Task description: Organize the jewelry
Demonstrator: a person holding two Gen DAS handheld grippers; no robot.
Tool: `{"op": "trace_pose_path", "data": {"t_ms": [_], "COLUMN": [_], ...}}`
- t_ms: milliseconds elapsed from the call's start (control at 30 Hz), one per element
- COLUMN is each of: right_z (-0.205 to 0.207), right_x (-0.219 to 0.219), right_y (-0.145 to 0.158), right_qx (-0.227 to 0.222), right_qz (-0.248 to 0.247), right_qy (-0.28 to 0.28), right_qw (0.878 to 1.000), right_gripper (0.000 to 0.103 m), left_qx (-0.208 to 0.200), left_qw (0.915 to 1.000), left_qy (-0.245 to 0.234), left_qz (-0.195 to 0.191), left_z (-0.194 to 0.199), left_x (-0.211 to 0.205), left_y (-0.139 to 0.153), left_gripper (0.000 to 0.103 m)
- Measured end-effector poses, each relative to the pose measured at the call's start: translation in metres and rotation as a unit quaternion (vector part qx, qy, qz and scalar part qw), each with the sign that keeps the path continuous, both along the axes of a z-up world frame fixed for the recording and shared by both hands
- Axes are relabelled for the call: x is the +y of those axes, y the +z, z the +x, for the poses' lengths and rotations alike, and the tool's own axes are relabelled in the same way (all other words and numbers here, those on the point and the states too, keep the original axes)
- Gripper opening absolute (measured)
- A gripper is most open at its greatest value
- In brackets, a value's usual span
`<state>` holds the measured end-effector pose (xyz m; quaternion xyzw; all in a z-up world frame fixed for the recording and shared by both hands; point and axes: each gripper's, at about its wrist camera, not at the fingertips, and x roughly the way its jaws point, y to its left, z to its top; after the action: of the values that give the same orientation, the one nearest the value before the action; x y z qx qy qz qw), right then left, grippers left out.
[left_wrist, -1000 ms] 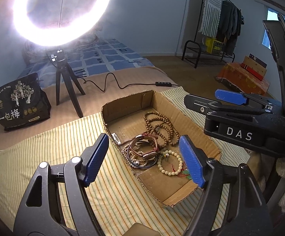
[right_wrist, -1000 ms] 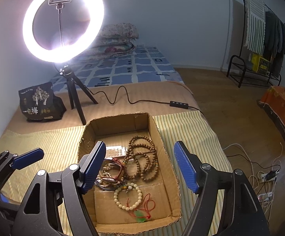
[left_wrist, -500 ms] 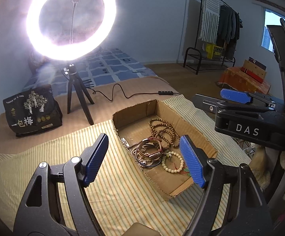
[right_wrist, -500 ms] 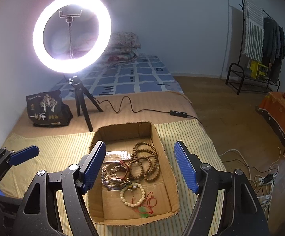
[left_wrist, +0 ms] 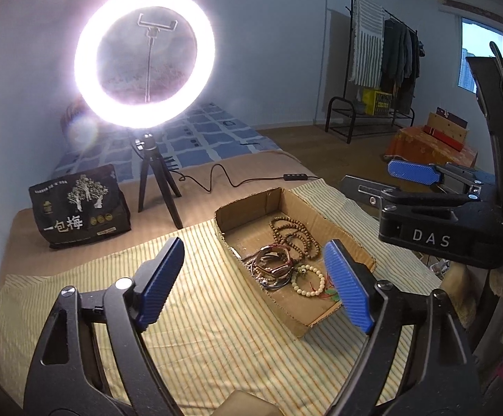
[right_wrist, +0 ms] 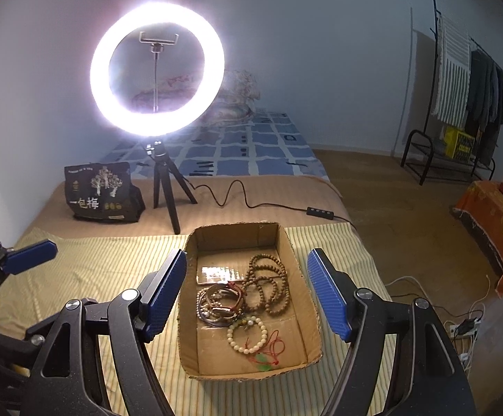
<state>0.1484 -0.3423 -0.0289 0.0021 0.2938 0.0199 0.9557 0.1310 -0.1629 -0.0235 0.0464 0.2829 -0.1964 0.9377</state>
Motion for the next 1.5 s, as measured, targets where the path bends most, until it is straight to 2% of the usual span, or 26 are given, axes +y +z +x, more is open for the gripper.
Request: {"op": "trace_pose_path", "data": {"t_ms": [67,767,900,1500], "right_z": [-0.005,-0.046,-0.051,-0.055], "right_x": [0.002,0.016,0.016,0.02], "right_y": [0.002,0.004,0.004,-0.003], "right_qx": [-0.004,-0.02,-0.026,-0.014], "right_qz": [-0.003,-0.013,-0.011,-0.019], "right_qy": [0.0,0.019,0.016,0.013], "right_qw": [1.0,1.0,0.999,1.0], "right_gripper": [0.072,0.073,0.083,0.083], "left_qx": [-0.007,-0.043,-0.049,-0.068], "left_qw": [1.0,0.9989,0.9987,0.9961], "left_qy": [0.002,0.005,0.005,0.014], "left_qz": [0.003,0.015,0.016,0.054], "left_z": [-0.006,-0.045,-0.049,-0.061], "left_x": [0.004,0.031,0.035,0.036], "left_y": [0.001,0.011,0.012,0.009], "left_gripper": [0.091,0.096,0.097,0.103]}}
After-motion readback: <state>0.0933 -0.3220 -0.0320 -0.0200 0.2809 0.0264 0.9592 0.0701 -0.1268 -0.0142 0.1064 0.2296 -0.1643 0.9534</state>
